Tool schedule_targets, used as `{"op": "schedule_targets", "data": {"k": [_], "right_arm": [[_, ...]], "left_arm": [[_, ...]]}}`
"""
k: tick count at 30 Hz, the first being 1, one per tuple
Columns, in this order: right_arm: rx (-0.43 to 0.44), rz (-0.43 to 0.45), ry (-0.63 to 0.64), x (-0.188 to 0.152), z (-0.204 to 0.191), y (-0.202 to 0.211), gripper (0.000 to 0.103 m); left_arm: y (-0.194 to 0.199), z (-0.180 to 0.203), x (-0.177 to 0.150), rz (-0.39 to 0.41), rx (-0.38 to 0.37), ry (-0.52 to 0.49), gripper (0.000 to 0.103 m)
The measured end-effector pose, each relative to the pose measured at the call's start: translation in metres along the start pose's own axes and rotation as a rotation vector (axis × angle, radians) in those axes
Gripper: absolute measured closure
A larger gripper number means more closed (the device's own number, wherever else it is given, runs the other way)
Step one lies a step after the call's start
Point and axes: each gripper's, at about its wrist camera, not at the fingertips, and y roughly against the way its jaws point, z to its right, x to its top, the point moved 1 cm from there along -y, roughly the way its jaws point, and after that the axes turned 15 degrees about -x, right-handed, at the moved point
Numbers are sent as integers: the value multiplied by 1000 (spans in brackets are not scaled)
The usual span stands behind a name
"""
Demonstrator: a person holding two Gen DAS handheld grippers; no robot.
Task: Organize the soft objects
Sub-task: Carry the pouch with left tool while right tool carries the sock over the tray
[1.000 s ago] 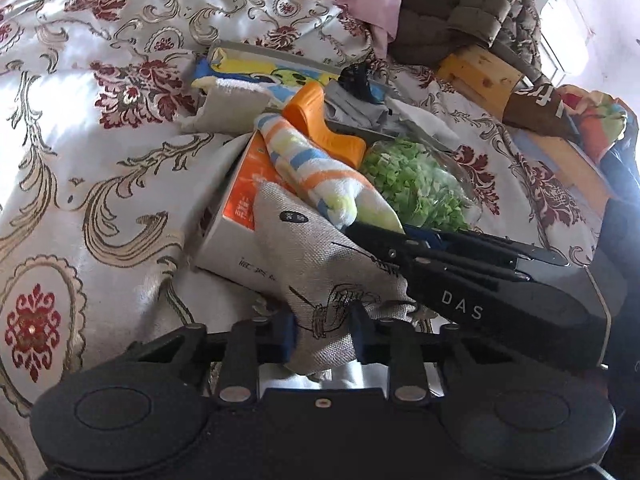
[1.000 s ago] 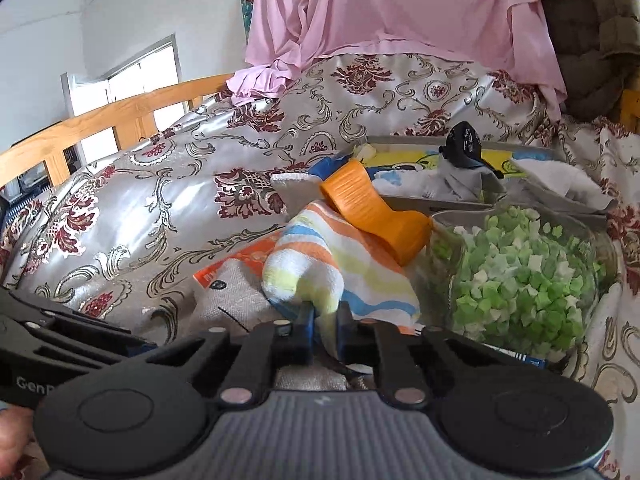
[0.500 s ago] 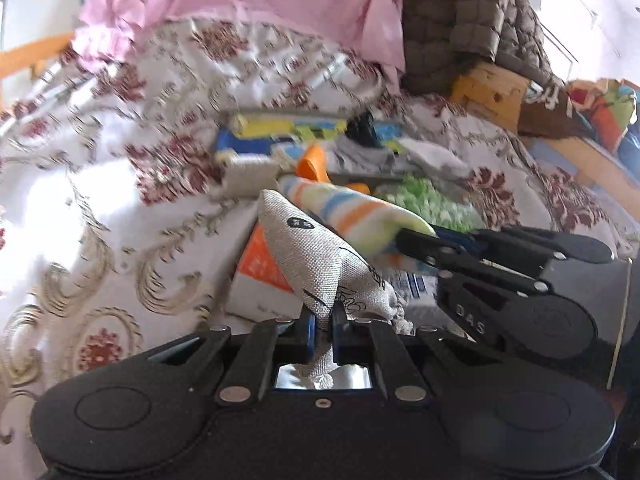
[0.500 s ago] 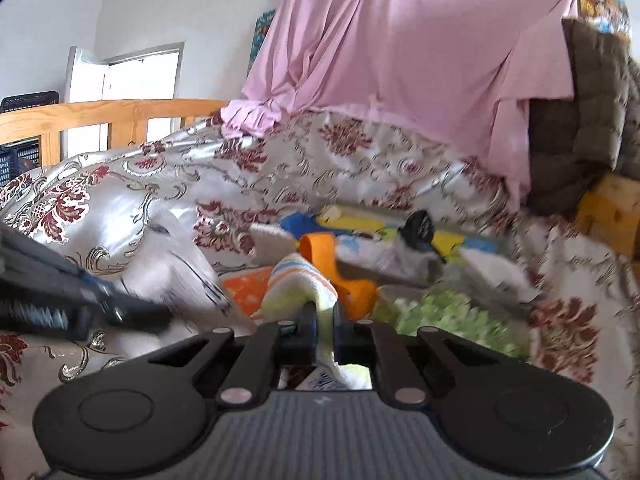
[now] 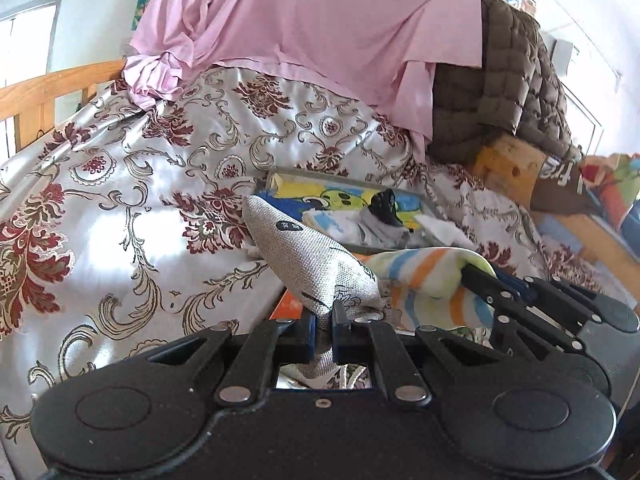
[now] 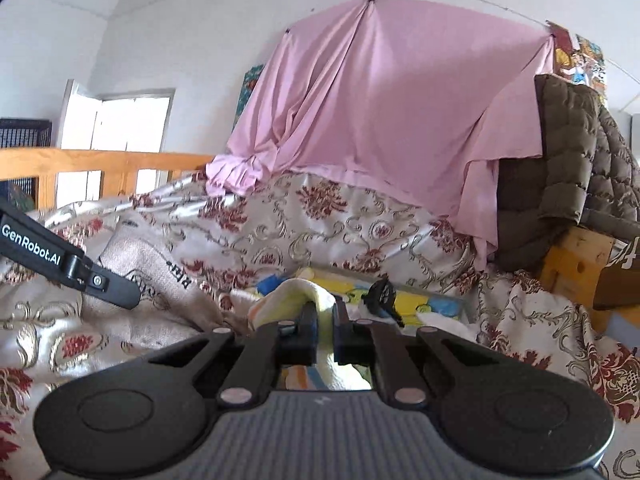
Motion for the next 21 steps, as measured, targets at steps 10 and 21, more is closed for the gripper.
{"op": "schedule_targets", "data": {"k": [10, 21], "right_arm": [[-14, 62, -66, 15, 22, 9, 96], [-35, 106, -122, 24, 43, 6, 95]], "left_arm": [[7, 5, 9, 38, -20, 41, 96], [-5, 9, 24, 76, -40, 44, 96]]}}
